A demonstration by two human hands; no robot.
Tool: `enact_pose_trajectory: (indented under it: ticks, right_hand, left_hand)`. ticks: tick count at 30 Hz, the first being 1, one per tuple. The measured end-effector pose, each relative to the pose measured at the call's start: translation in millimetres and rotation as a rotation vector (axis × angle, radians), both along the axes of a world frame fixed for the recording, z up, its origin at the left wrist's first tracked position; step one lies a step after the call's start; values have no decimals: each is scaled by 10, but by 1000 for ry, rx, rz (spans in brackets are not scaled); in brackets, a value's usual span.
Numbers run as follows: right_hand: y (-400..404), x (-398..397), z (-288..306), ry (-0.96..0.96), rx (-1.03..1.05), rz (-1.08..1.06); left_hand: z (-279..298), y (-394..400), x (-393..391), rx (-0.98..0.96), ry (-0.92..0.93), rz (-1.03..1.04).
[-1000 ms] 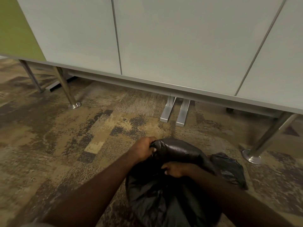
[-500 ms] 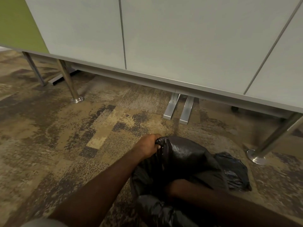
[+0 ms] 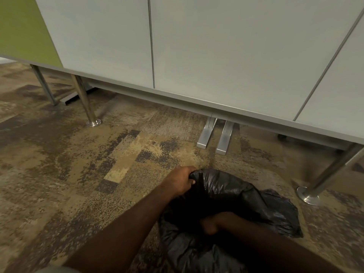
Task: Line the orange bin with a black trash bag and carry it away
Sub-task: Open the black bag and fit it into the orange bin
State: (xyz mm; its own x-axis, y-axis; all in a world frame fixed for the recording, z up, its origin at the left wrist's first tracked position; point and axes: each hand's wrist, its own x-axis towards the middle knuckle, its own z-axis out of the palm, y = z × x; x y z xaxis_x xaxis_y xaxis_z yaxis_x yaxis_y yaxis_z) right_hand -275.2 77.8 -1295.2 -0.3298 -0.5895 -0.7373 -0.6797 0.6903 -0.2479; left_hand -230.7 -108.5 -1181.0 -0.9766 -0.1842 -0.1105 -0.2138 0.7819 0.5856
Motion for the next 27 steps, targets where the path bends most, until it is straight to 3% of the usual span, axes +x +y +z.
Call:
enact_pose_trajectory:
  ticks: [3,6,8,9,11,14,17,22,27]
  right_hand:
    - [-213,-49,670,76,-239,74]
    - [-10,-87,909,27,-344,-99]
    - [92,-193,854,11,-336,-182]
    - [126,-205,850,-11,-322,-229]
    - [160,-273,848,-73,-313,-346]
    - [156,-399,853,-126,-350,-446]
    - [111,-443,913,-235,-290,-597]
    - [90,-500,871,-293,-257,-623]
    - [118,-502,880,-300,-253,-568]
  left_hand:
    - [-15,-56,21,-51,-21,-61]
    - [43,-25,106,-260,-24,-157]
    - [180,118,219,-539,191,-217]
    - [250,235,284,-573,352,-265]
    - [270,519,433,-386,498,-403]
    - [61,840,581,-66,56,-668]
    - [-182,956,595,1,-285,-863]
    - [-366,1007,614,39,-544,-868]
    - [-317,1004,611,79,-559,-783]
